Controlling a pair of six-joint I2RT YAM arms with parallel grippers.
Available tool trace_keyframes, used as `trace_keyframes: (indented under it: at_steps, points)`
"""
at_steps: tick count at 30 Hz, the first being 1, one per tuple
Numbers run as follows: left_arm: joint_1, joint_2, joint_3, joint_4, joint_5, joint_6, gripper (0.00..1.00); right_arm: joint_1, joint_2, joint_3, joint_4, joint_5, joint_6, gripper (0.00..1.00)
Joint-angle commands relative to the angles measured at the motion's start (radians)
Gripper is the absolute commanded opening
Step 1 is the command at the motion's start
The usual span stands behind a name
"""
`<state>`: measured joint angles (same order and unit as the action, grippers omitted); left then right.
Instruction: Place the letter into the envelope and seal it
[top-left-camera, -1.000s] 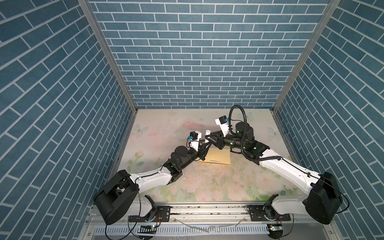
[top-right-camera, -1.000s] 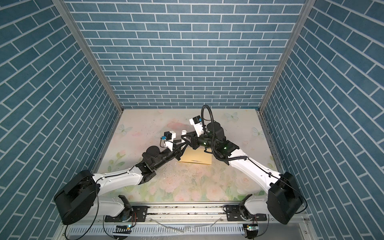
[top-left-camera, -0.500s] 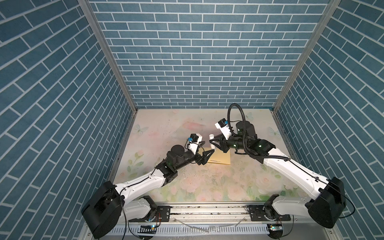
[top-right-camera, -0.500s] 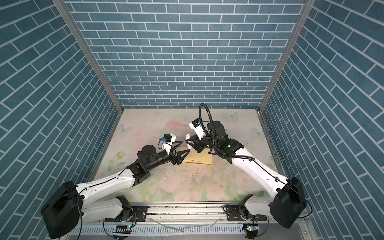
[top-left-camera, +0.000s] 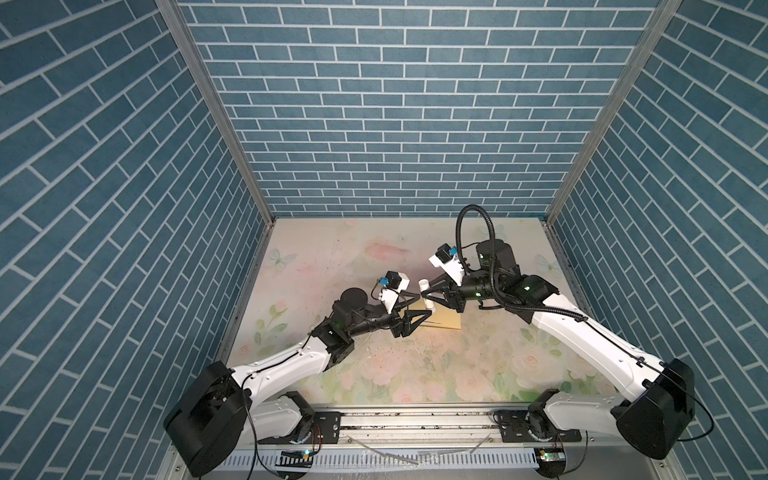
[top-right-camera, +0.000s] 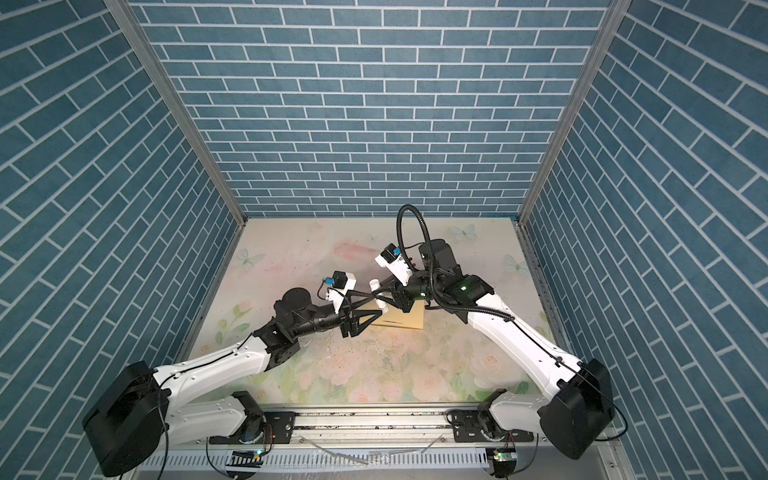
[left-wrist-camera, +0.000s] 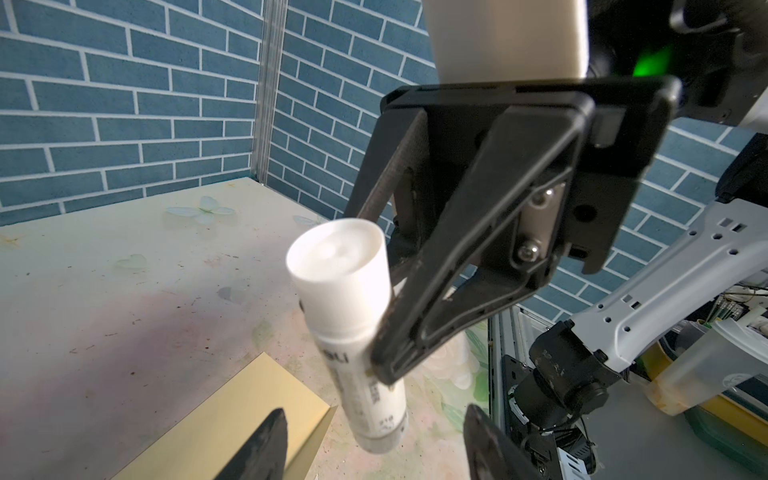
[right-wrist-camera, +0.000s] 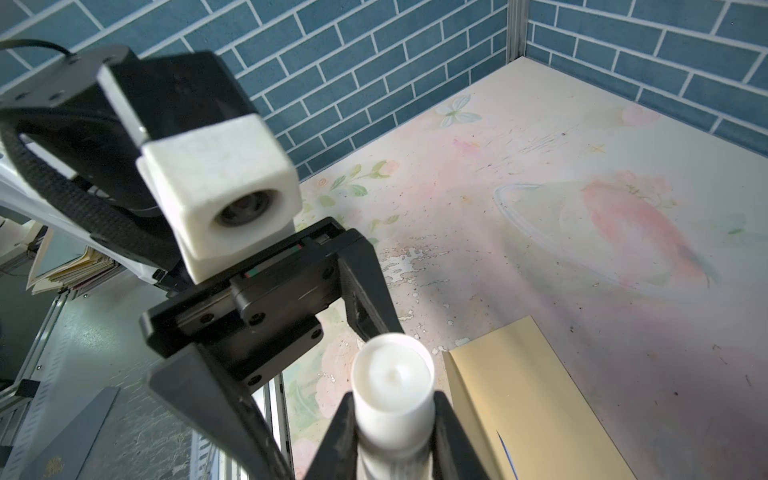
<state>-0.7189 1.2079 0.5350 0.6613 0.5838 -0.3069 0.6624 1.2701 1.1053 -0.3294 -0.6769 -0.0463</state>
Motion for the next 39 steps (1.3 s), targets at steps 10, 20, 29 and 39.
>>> trace_keyframes:
  at_steps: [10,20,29,39]
  points:
    - [0.015,0.069,0.023,0.142,0.073,-0.1,0.54,0.004,0.015,0.035,0.014,-0.065,-0.067,0.06]
    - [0.015,0.084,0.032,0.147,0.08,-0.113,0.41,0.007,0.031,0.035,0.018,-0.063,-0.067,0.05]
    - [0.015,0.094,0.034,0.149,0.068,-0.124,0.22,0.009,0.034,0.033,0.024,-0.055,-0.073,0.06]
    - [0.015,0.113,0.017,0.206,-0.005,-0.178,0.0,0.012,0.024,0.017,0.088,-0.018,-0.05,0.26]
